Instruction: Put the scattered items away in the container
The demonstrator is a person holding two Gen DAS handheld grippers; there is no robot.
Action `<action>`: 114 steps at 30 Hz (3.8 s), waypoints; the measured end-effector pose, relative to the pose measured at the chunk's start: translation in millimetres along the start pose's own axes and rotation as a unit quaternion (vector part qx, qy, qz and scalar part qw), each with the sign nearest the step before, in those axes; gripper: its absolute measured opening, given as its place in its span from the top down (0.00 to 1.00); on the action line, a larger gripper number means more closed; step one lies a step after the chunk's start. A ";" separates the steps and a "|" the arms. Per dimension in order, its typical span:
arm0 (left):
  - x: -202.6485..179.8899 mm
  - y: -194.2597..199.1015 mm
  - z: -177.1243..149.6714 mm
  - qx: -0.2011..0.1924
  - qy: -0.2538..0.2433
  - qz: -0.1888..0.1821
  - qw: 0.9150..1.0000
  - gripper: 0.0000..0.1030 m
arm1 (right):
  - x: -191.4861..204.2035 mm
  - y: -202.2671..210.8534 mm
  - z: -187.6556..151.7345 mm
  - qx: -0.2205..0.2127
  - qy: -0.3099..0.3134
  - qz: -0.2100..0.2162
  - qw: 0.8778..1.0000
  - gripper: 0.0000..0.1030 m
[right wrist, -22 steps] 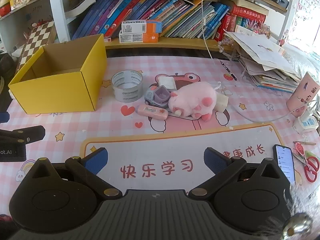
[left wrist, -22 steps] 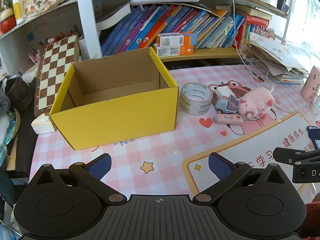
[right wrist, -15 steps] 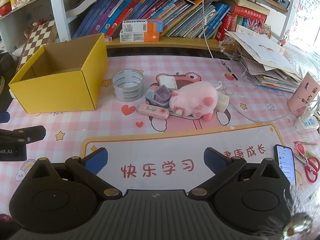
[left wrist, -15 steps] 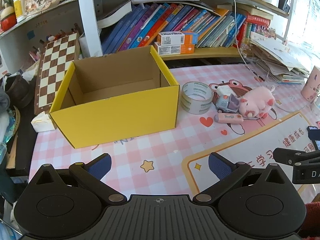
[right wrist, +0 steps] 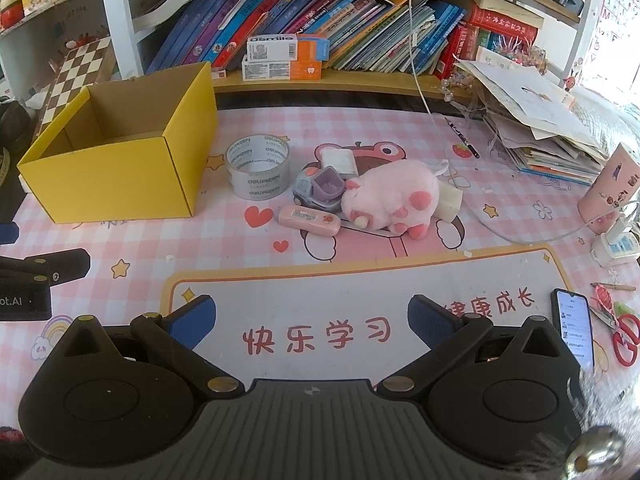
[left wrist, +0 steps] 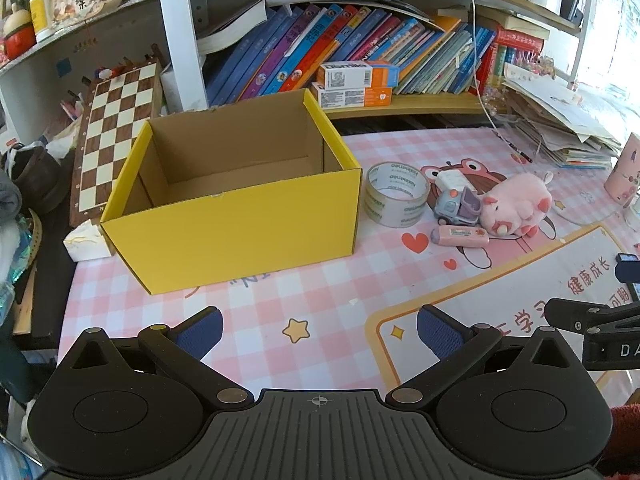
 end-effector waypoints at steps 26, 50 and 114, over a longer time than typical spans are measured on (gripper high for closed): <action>0.2 -1.2 -0.4 0.005 0.002 -0.001 1.000 0.00 | -1.9 -4.9 -1.7 0.001 0.006 0.002 1.000 0.00; -2.0 -3.5 -0.2 0.011 -0.002 -0.010 1.000 0.00 | 0.9 -5.2 1.1 0.002 0.013 0.003 1.000 0.00; -19.7 -5.8 -4.6 0.026 0.057 -0.008 0.998 0.00 | -18.8 -18.6 6.3 0.019 0.043 0.047 0.998 0.00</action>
Point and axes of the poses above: each gripper's, at about its wrist camera, not at the fingertips, and y roughly against the way its jaws point, x to its left, z to its top, the point moved 4 cm from there along -y, roughly the way its jaws point, and after that the axes turned 8 degrees about -z, right-handed, at the moved point
